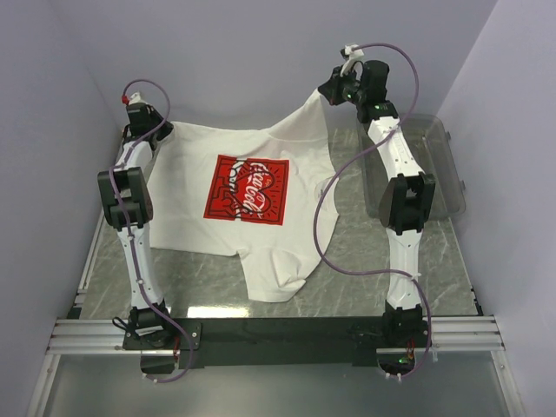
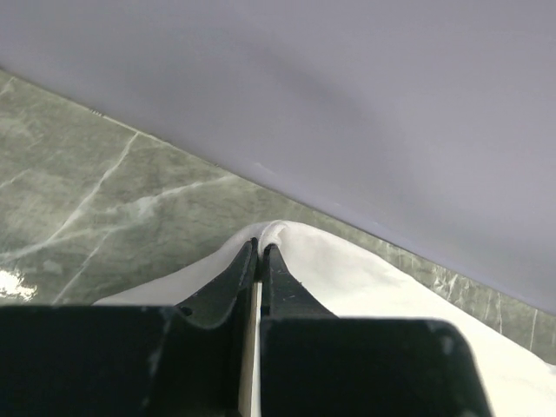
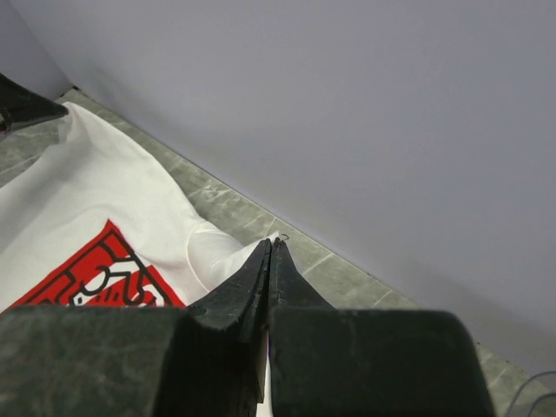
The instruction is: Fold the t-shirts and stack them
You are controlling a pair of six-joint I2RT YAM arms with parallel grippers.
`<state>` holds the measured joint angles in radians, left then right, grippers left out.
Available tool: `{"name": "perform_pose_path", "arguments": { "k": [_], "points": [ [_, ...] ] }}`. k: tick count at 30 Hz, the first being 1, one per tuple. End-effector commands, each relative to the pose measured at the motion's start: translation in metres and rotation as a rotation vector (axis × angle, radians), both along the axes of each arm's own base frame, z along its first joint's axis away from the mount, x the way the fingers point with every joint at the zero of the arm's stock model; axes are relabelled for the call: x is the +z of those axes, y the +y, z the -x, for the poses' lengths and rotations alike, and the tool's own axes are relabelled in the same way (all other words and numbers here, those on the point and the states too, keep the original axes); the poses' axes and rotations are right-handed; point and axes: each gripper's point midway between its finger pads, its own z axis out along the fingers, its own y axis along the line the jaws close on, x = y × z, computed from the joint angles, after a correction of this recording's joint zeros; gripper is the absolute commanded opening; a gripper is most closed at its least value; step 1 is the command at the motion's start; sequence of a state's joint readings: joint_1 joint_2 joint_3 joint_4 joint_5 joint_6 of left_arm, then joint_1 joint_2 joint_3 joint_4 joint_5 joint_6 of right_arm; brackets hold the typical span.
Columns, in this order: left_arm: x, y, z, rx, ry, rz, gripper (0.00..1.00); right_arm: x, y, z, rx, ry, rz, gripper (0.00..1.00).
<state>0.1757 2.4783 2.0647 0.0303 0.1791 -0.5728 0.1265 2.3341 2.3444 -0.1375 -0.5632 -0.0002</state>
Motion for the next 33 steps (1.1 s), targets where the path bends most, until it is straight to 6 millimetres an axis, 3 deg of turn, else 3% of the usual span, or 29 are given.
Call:
{"name": "perform_pose_path", "arguments": {
  "k": [1,12,25,33],
  "points": [
    [0.070,0.000,-0.003,-0.032,-0.154,-0.080,0.06,0.055,0.004,0.019,0.036,-0.096,-0.033,0.00],
    [0.079,0.004,0.007,-0.017,-0.184,-0.137,0.07,0.065,0.000,0.044,0.151,-0.124,0.029,0.00],
    [0.089,0.016,0.027,-0.015,-0.201,-0.145,0.06,0.041,0.008,0.077,0.263,-0.057,0.057,0.00],
    [0.084,0.020,0.039,-0.023,-0.193,-0.158,0.06,0.025,0.012,0.099,0.318,-0.010,0.071,0.00]
  ]
}}
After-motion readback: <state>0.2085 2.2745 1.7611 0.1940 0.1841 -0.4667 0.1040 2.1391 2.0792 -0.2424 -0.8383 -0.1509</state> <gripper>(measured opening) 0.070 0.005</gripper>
